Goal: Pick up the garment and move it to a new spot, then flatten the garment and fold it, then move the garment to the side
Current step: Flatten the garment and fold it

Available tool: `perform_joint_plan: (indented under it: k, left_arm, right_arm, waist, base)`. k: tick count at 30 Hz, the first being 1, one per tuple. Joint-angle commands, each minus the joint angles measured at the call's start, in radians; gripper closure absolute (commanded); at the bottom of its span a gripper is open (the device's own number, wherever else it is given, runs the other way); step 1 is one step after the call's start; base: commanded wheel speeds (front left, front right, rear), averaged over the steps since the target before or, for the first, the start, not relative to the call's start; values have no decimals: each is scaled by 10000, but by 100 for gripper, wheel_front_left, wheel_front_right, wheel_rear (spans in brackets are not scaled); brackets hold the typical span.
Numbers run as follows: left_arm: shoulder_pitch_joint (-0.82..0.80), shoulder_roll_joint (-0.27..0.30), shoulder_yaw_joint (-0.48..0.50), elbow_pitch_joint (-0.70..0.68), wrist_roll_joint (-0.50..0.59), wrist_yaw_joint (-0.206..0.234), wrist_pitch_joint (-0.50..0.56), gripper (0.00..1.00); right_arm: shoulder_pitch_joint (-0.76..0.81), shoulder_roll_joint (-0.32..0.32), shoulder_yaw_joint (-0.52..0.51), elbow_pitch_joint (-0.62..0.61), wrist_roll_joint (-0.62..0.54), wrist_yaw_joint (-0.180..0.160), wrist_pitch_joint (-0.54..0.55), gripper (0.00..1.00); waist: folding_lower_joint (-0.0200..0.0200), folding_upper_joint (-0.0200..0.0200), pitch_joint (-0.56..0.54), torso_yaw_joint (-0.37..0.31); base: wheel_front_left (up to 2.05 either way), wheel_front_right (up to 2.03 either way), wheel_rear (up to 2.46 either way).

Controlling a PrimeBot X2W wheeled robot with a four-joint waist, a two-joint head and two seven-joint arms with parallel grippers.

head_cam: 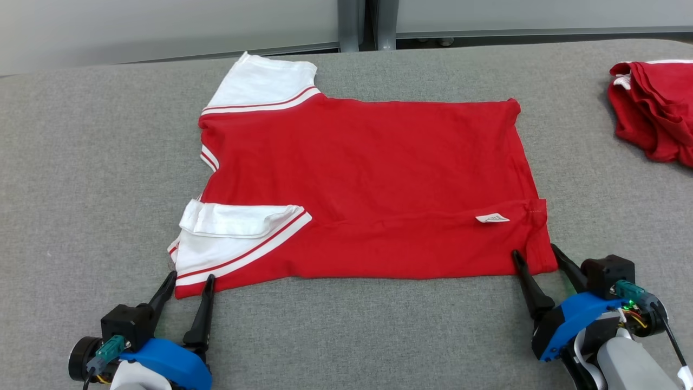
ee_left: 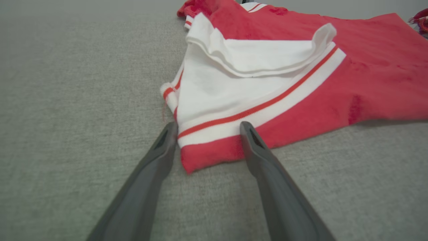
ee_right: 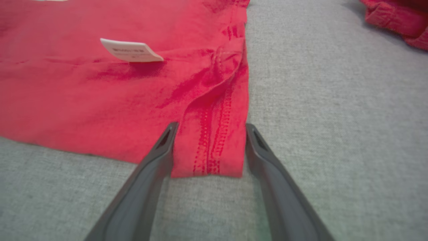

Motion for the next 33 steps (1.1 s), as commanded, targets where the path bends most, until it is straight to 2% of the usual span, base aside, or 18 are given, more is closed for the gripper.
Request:
perform_joint_plan:
  k: [1, 3, 4, 5, 6, 7, 8, 15, 23, 33]
  left_arm:
    - [-89, 35, 11, 279, -46, 7, 17, 0]
    - [-212, 43, -48, 461, -50, 9, 24, 0]
    - [-232, 14, -132, 551, -87, 8, 30, 0]
    - [-252, -8, -215, 633, -115, 8, 32, 0]
    - [-299, -6, -268, 695, -146, 8, 32, 56]
    - [-343, 3, -304, 714, -176, 8, 32, 94]
    - [-357, 5, -340, 737, -220, 8, 32, 100]
    - [-106, 95, -247, 454, -417, 13, 9, 100]
    - [1468, 23, 213, -428, -375, 173, 8, 100]
    - [3310, -253, 489, -1714, -526, 604, 8, 100]
  right_arm:
    - [-164, 120, 77, 204, -67, -4, -31, 0]
    - [-268, 182, 146, 381, -114, -4, -81, 0]
    - [-301, 230, 185, 471, -97, -4, -84, 11]
    - [-337, 262, 225, 561, -63, -3, -93, 62]
    - [-352, 286, 258, 637, -32, -3, -124, 98]
    - [-360, 309, 285, 704, -14, -3, -181, 100]
    - [-366, 316, 304, 779, 3, -4, -232, 100]
    - [-135, 285, 362, 996, 209, -6, -794, 100]
    - [787, 398, 303, 808, 414, -6, -1002, 100]
    - [2687, 404, -234, -732, 468, -6, -461, 100]
  waist:
    - [-1, 0, 56, -32]
    - [-1, 0, 98, -47]
    - [-1, 0, 106, -48]
    - [-1, 0, 104, -43]
    - [-1, 0, 94, -32]
    - [-1, 0, 76, -23]
    - [-1, 0, 33, -14]
    - [-1, 0, -514, 85]
    - [-1, 0, -1373, 232]
    - [-1, 0, -1916, 488]
  base:
    - [0, 0, 0]
    - [0, 0, 0]
    - [0, 0, 0]
    - [0, 0, 0]
    - [0, 0, 0]
    - [0, 0, 0]
    - [0, 0, 0]
    - [0, 0, 0]
    - [0, 0, 0]
    - [0, 0, 0]
